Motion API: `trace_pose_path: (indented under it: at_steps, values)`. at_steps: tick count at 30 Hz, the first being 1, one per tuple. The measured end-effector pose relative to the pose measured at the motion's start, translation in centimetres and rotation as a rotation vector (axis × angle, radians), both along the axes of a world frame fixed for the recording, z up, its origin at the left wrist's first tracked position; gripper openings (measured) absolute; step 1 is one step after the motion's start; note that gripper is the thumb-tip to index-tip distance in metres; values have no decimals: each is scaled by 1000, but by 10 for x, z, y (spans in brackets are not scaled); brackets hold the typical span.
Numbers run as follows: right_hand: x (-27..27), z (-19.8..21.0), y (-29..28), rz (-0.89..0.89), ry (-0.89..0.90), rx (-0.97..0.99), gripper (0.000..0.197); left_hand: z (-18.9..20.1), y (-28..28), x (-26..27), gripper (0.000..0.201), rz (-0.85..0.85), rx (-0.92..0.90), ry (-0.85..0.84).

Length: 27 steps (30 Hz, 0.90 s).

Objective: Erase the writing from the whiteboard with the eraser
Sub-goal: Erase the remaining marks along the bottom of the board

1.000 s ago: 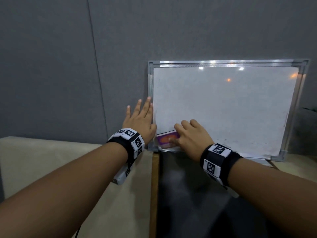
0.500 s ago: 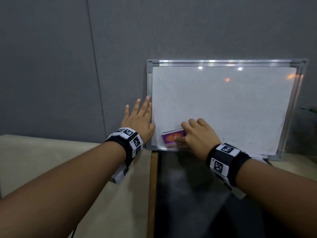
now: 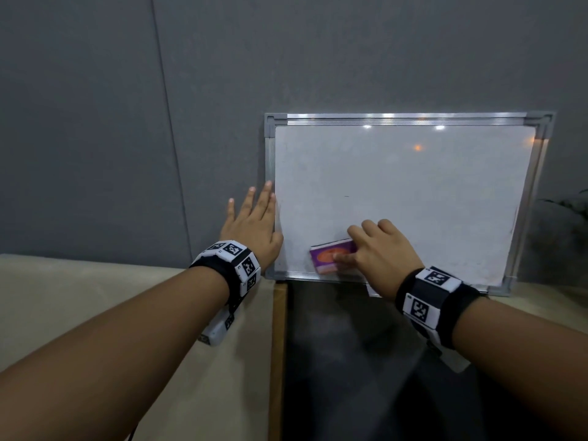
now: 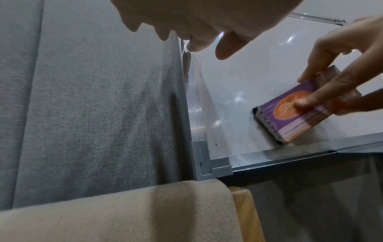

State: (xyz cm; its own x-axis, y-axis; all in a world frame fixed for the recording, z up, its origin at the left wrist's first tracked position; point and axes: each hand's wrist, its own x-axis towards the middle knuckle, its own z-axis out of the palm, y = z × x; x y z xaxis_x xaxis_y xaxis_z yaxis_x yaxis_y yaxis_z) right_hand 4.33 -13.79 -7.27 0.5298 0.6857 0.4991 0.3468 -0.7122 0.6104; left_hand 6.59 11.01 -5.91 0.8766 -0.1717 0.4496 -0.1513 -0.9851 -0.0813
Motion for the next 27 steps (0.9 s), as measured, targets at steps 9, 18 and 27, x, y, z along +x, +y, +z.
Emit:
trace_pose_path:
  at_steps: [9,18,27]
  values:
    - [5,20,-6,16,-95,130,33,-4,-8,-1,75,33,-91,0]
    - [-2,2,-32,28,-68,84,40,-10,-14,0,77,10,-383,103]
    - [-1,-3,-21,27,-70,89,40,-10,-23,3,75,16,-520,140]
